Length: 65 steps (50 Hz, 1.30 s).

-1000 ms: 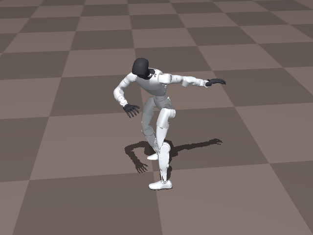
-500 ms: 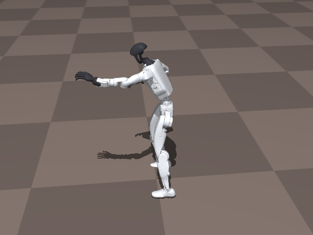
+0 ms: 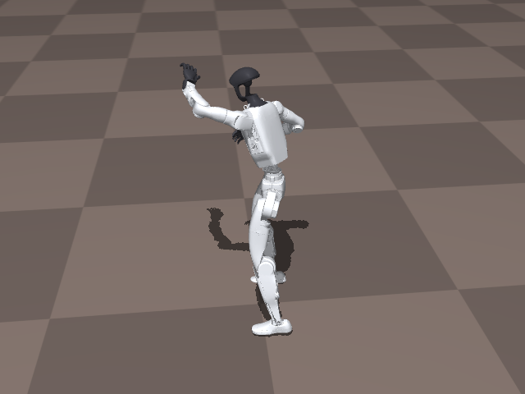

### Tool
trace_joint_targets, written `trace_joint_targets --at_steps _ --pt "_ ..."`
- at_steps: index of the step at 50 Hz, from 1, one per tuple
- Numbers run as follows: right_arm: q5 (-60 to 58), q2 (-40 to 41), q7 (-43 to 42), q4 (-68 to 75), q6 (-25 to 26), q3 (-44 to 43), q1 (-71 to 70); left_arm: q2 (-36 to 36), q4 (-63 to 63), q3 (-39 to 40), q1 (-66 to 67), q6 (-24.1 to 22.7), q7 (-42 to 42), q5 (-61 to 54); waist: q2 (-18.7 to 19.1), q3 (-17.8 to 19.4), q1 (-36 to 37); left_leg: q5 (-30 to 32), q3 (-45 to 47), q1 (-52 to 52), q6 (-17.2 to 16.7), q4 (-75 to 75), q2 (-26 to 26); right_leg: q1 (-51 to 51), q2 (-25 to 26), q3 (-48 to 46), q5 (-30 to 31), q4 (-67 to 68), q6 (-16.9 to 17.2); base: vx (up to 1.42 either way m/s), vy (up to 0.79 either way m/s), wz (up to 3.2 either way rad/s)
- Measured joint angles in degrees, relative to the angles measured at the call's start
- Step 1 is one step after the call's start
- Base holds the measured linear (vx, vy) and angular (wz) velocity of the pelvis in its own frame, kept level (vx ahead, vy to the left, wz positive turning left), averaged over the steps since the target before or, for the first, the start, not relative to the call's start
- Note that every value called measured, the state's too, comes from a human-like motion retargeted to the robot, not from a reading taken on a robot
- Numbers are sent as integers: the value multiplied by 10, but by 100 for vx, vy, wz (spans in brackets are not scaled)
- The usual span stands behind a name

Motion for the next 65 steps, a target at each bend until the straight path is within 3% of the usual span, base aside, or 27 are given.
trace_joint_targets --at_steps 5,8,13,17,21,25,30,36,42,52,58,65 --pt "-41 45 3 12 -9 74 -63 45 -18 1 53 -2 -7 0 -54 5 46 -21 -45 -29 7 34 -4 4 -12 -48 -18 27 14 -7 -2 80" --pt "-53 59 -6 20 -2 95 -101 82 -12 51 119 3 13 -43 -84 20 85 9 -86 -43 0 19 -26 13 -31 -71 -14 16 2 -12 0 107" --pt "-79 105 -25 22 -3 117 -141 125 45 219 317 12 29 -97 -128 53 164 21 -160 -80 0 24 -44 21 -48 -138 -25 28 0 -8 -4 127" --pt "-95 121 -36 24 -7 134 -166 120 129 434 554 24 58 -124 -139 65 232 37 -226 -126 0 12 -49 10 -49 -200 -29 28 -4 -4 -7 136" --pt "-117 114 -43 20 -8 153 -190 66 215 692 833 29 100 -177 -133 71 296 65 -288 -165 1 -28 -50 -4 -48 -261 -29 23 -8 2 -6 132" --pt "-139 108 -54 6 -12 169 -198 -34 291 930 1097 28 118 -255 -142 73 360 63 -316 -198 0 -22 -81 -27 -82 -300 -50 71 -4 15 4 108" --pt "-139 102 -81 -19 -18 171 -191 -141 422 1105 1310 31 117 -347 -147 73 447 67 -345 -224 0 -35 -107 -41 -112 -340 -65 100 -7 14 1 91" --pt "-125 93 -107 -33 -22 173 -199 -226 550 1252 1473 35 66 -476 -145 73 531 87 -387 -240 0 -75 -117 -43 -127 -389 -82 112 -18 8 -3 83" --pt "-113 76 -96 -38 -14 169 -213 -306 612 1296 1541 58 1 -555 -128 73 573 114 -422 -249 0 -127 -117 -55 -143 -426 -101 142 -33 0 -5 66" --pt "-92 71 -78 -63 -10 167 -190 -362 617 1249 1488 75 -35 -596 -113 73 552 132 -426 -279 0 -149 -117 -129 -178 -414 -142 240 -71 -10 -9 13" --pt "-77 72 -75 -72 -14 169 -163 -306 598 1203 1415 74 -19 -572 -121 73 470 114 -383 -295 0 -100 -132 -183 -193 -354 -150 289 -78 -14 -7 -54" --pt "-66 57 -77 -83 -17 142 -115 -136 591 1135 1296 86 1 -488 -113 73 348 61 -287 -277 0 11 -136 -206 -175 -244 -138 306 -62 -13 -1 -127"
